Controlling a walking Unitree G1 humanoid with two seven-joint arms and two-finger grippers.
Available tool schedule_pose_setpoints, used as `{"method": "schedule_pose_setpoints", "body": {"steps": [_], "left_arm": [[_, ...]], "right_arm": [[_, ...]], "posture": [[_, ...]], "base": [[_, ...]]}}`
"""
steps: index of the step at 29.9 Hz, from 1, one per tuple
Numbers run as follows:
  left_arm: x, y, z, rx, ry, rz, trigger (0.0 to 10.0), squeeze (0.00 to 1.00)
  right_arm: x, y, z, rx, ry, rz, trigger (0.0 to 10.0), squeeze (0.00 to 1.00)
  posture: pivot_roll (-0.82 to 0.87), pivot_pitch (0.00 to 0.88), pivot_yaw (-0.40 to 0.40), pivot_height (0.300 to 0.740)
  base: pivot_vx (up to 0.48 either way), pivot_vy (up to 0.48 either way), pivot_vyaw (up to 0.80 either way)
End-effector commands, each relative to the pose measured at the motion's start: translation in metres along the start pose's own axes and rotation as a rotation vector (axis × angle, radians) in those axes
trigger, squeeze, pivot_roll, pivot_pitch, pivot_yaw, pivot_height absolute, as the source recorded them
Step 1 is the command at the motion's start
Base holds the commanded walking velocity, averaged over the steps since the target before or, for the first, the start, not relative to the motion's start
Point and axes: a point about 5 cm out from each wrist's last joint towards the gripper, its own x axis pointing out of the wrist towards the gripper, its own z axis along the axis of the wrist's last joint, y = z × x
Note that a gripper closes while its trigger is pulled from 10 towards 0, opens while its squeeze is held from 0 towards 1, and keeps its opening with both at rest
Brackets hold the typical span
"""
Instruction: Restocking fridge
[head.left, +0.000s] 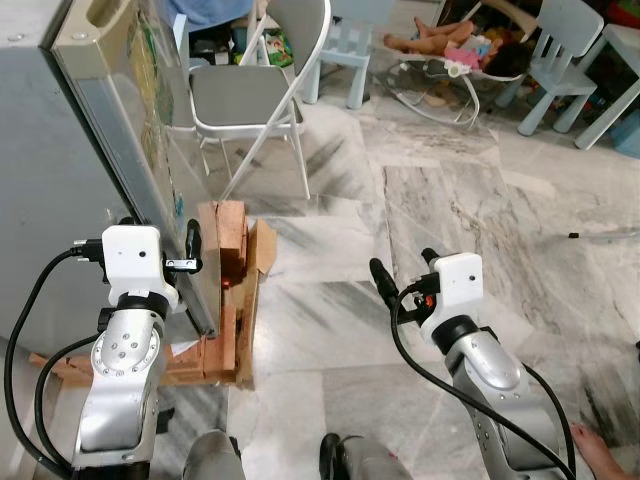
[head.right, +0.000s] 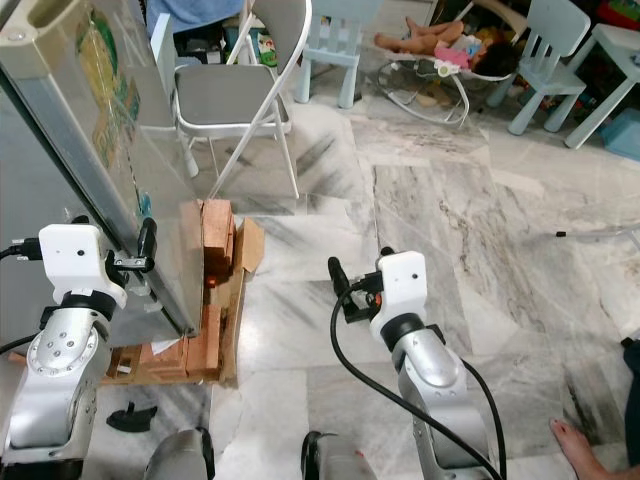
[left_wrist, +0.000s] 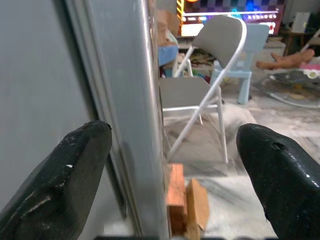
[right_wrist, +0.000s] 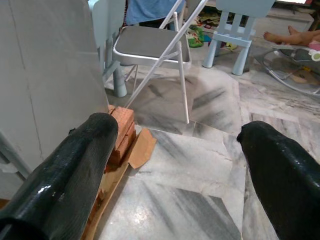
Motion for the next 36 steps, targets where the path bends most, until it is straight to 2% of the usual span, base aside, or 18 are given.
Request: {"method": "schedule_pose_setpoints", "body": {"steps": [1, 4, 9, 10, 12, 14, 17, 28, 29, 30, 32, 36], "left_arm": [[0.005, 0.0, 0.0, 0.022, 0.007, 0.011, 10.0, 0.0], [0.01, 0.004, 0.003, 0.032, 0.002, 0.027, 10.0, 0.0], [0.008, 0.009, 0.003, 0.036, 0.005, 0.033, 10.0, 0.0], [0.005, 0.011, 0.001, 0.036, 0.01, 0.032, 10.0, 0.0], [-0.013, 0.012, -0.007, 0.024, 0.043, 0.014, 10.0, 0.0], [-0.018, 0.011, -0.009, 0.017, 0.05, 0.007, 10.0, 0.0], [-0.04, 0.004, -0.011, 0.018, 0.049, -0.026, 10.0, 0.0], [-0.044, 0.005, -0.011, 0.018, 0.055, -0.027, 10.0, 0.0], [-0.046, 0.005, -0.01, 0.018, 0.057, -0.029, 10.0, 0.0], [-0.051, 0.006, -0.014, 0.007, 0.077, -0.013, 10.0, 0.0], [-0.059, 0.008, -0.022, -0.008, 0.111, 0.014, 10.0, 0.0], [-0.057, 0.005, -0.023, -0.019, 0.11, 0.03, 10.0, 0.0]], "right_arm": [[-0.001, -0.002, 0.001, -0.01, 0.004, -0.007, 10.0, 0.0], [-0.003, -0.003, 0.002, -0.012, 0.003, -0.01, 10.0, 0.0], [-0.006, -0.004, 0.002, -0.013, 0.004, -0.016, 10.0, 0.0], [-0.007, -0.005, 0.001, -0.011, 0.005, -0.018, 10.0, 0.0], [-0.009, -0.006, 0.0, -0.009, 0.008, -0.022, 10.0, 0.0], [-0.009, -0.006, -0.001, -0.009, 0.01, -0.023, 10.0, 0.0], [-0.001, -0.006, 0.001, -0.004, -0.003, -0.019, 10.0, 0.0], [0.005, -0.004, 0.003, -0.014, -0.016, -0.018, 10.0, 0.0], [0.006, -0.004, 0.002, -0.013, -0.016, -0.019, 10.0, 0.0], [0.007, -0.003, 0.0, 0.0, -0.018, -0.02, 10.0, 0.0], [0.008, -0.002, -0.005, 0.024, -0.019, -0.023, 10.0, 0.0], [0.008, -0.007, -0.002, 0.018, -0.029, -0.032, 10.0, 0.0]], "posture": [[0.1, 0.136, -0.09, 0.74], [0.09, 0.135, -0.084, 0.74], [0.09, 0.135, -0.08, 0.74], [0.09, 0.134, -0.079, 0.74], [0.1, 0.127, -0.077, 0.74], [0.11, 0.121, -0.078, 0.74], [0.14, 0.103, -0.082, 0.74], [0.16, 0.091, -0.082, 0.74], [0.0, 0.0, 0.0, 0.74], [0.17, 0.047, -0.066, 0.74], [0.16, 0.038, -0.067, 0.74], [0.16, 0.026, -0.069, 0.74]], "base": [[0.0, 0.0, 0.0], [0.0, 0.0, 0.0], [0.0, 0.0, 0.0], [0.0, 0.0, 0.0], [0.0, 0.0, 0.0], [0.0, 0.0, 0.0], [0.0, 0.0, 0.0], [0.0, 0.0, 0.0], [0.0, 0.0, 0.0], [0.0, 0.0, 0.0], [0.0, 0.0, 0.0], [0.0, 0.0, 0.0]]}}
